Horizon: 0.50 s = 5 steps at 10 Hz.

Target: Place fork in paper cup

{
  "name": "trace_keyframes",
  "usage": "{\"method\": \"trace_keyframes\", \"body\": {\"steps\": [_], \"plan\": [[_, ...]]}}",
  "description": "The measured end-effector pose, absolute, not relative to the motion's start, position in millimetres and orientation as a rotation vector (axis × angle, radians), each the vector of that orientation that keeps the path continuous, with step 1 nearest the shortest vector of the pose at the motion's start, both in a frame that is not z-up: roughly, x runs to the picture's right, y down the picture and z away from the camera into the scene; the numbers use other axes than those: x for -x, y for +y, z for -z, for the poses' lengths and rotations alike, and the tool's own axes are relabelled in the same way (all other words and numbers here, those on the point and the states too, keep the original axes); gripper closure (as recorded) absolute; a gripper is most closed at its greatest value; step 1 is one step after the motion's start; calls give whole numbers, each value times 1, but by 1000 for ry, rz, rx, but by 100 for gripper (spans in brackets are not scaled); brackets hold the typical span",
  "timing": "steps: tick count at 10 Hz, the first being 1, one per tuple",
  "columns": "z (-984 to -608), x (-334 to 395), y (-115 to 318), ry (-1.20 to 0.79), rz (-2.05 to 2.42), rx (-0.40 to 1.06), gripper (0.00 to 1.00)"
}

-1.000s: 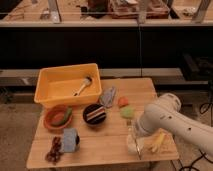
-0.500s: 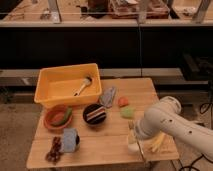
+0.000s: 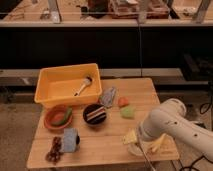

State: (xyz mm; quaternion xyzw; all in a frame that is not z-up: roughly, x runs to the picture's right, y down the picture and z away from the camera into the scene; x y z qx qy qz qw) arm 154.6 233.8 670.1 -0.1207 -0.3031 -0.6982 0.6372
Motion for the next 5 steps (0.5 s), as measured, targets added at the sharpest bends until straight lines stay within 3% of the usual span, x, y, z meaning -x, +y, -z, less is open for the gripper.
{"method": "trace_keyframes", "body": {"steps": [5], "plan": [[-670,-153,233,-694,1599,273,20]]}}
